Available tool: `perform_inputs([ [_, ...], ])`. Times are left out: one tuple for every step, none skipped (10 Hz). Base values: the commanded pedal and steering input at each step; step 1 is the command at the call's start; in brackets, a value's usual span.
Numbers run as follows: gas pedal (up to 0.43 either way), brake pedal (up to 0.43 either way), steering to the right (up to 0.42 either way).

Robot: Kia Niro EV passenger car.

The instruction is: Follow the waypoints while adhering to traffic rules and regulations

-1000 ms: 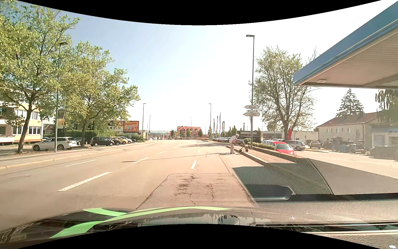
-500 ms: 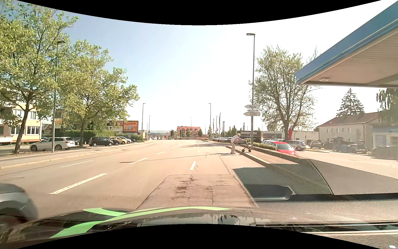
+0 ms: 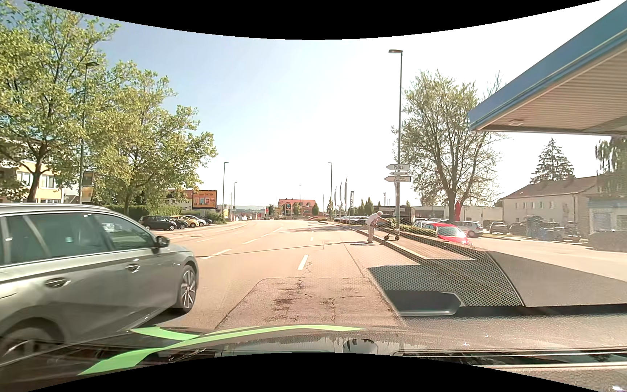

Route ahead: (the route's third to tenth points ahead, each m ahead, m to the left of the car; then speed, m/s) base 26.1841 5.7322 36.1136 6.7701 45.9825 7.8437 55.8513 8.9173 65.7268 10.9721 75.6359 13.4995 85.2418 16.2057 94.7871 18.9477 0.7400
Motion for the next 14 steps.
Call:
perform_inputs([
  [0.000, 0.000, 0.005],
  [0.000, 0.000, 0.002],
  [0.000, 0.000, 0.000],
  [0.000, 0.000, -0.003],
  [0.000, 0.000, -0.004],
  [0.000, 0.000, -0.005],
  [0.000, 0.000, -0.005],
  [0.000, 0.000, -0.006],
  [0.000, 0.000, -0.008],
  [0.000, 0.000, -0.010],
  [0.000, 0.000, -0.012],
  [0.000, 0.000, -0.015],
  [0.000, 0.000, -0.016],
  [0.000, 0.000, -0.016],
])
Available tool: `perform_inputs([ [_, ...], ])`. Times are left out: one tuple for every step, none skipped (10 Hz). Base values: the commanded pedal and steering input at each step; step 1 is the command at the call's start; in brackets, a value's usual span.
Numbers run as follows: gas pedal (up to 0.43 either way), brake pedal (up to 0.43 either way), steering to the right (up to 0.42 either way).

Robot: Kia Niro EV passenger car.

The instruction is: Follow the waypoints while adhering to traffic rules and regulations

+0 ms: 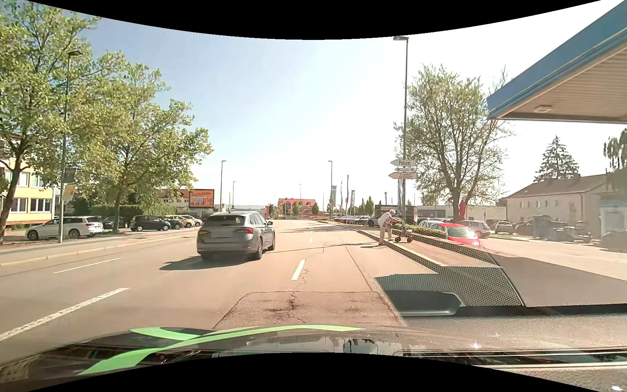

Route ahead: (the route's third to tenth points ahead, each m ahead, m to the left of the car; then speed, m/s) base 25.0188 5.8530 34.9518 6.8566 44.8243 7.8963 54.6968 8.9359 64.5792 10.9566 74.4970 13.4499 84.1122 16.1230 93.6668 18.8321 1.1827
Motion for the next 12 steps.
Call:
perform_inputs([
  [0.000, 0.000, -0.016],
  [0.000, 0.000, -0.016],
  [0.008, 0.000, -0.016],
  [0.079, 0.000, -0.016],
  [0.087, 0.000, -0.014],
  [0.087, 0.000, -0.008],
  [0.098, 0.000, 0.000],
  [0.138, 0.000, 0.003],
  [0.157, 0.000, 0.008],
  [0.177, 0.000, 0.010],
  [0.189, 0.000, 0.010],
  [0.189, 0.000, 0.011],
])
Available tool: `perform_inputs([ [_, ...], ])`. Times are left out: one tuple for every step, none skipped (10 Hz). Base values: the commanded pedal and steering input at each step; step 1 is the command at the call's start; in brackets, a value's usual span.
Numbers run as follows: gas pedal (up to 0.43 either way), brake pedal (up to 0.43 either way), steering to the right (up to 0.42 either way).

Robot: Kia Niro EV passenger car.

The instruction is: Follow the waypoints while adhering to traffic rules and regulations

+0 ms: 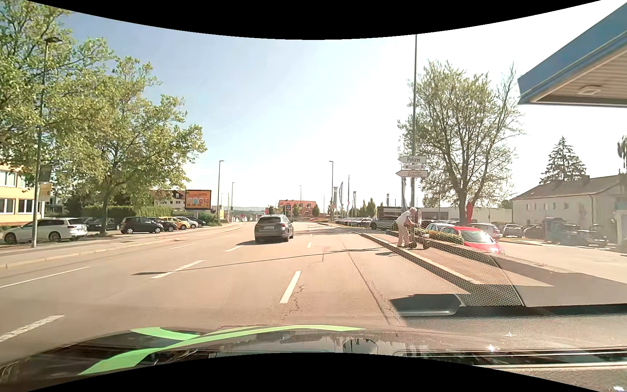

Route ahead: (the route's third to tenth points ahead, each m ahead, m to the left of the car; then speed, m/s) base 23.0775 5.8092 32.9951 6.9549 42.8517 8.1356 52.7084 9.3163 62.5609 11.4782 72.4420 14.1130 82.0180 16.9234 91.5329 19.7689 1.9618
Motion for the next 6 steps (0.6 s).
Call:
perform_inputs([
  [0.189, 0.000, 0.011],
  [0.189, 0.000, 0.011],
  [0.189, 0.000, 0.011],
  [0.189, 0.000, 0.011],
  [0.189, 0.000, 0.011],
  [0.189, 0.000, 0.013],
])
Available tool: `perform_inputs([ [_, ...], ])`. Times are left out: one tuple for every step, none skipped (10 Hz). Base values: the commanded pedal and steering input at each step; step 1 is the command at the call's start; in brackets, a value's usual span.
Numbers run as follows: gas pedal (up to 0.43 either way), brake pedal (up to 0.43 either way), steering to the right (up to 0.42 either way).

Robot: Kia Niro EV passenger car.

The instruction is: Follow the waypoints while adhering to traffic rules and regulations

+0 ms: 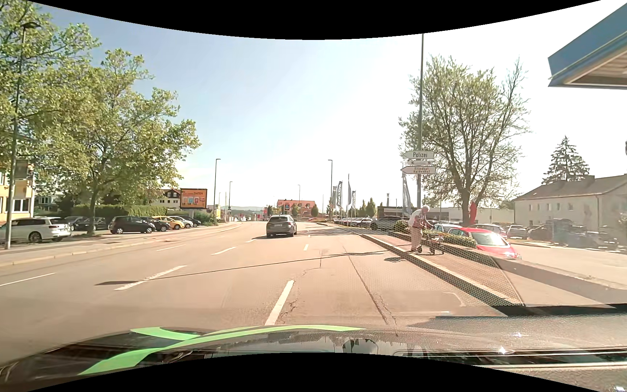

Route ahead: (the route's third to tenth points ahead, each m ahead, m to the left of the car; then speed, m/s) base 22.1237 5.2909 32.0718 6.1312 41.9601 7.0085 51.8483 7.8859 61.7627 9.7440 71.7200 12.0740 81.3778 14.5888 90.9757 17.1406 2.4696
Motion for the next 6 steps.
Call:
perform_inputs([
  [0.189, 0.000, 0.015],
  [0.189, 0.000, 0.016],
  [0.189, 0.000, 0.016],
  [0.189, 0.000, 0.016],
  [0.189, 0.000, 0.015],
  [0.189, 0.000, 0.008],
])
